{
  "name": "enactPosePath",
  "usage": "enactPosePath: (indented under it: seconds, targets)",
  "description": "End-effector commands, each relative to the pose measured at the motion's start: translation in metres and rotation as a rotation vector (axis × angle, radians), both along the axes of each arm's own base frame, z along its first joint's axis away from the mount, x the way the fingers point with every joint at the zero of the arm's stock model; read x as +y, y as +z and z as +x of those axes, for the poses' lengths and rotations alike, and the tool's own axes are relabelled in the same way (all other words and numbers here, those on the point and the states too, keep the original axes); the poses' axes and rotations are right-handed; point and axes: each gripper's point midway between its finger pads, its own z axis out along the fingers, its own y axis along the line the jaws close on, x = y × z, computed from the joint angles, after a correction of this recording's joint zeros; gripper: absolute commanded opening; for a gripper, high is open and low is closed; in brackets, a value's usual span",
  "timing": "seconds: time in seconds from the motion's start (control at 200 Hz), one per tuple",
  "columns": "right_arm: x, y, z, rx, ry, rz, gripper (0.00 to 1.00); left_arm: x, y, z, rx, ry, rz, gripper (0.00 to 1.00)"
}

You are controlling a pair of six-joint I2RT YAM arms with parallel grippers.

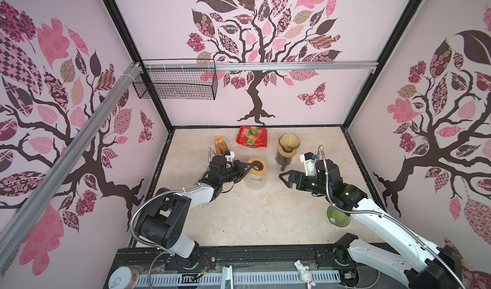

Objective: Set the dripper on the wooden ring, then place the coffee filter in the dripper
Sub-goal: 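Hold the wooden ring above the frosted pitcher with the left gripper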

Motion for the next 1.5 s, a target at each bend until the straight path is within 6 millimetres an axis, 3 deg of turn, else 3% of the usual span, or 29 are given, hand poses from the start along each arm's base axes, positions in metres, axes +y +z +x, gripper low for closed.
enactPosePath:
  seconds: [0.0,0.685,1.495]
  targets:
    - [0.004,0.007,0.001,-0.029,0.022,0.012,1.00,-0.006,0.017,0.007,-0.061,-0.004,-0.036,0.00]
    - [0.005,-0.003,0.000,-0.009,0.033,0.003,1.00,-0.002,-0.015,0.003,0.000,0.010,0.001,0.00]
    - [0.006,-0.011,0.003,-0.002,0.033,-0.015,1.00,0.002,-0.034,-0.002,0.043,0.013,0.028,0.02]
